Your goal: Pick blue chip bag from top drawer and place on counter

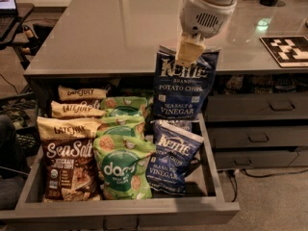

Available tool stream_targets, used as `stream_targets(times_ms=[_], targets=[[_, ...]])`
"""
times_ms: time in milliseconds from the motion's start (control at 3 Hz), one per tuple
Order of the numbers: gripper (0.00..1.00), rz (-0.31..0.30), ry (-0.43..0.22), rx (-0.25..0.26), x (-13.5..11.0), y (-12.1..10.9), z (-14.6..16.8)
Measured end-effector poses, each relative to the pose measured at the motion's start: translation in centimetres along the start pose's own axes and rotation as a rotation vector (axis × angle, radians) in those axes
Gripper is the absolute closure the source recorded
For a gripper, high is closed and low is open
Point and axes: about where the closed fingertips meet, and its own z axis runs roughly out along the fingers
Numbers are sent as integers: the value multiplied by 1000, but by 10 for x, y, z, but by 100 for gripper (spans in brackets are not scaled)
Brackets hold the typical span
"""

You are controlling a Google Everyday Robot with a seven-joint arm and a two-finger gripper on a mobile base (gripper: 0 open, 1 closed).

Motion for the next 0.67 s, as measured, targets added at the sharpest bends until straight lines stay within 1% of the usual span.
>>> stream_targets(times_ms=[333, 667], targets=[[100, -28, -34, 30, -14, -24, -1], [100, -60, -57, 61, -32, -66, -2]])
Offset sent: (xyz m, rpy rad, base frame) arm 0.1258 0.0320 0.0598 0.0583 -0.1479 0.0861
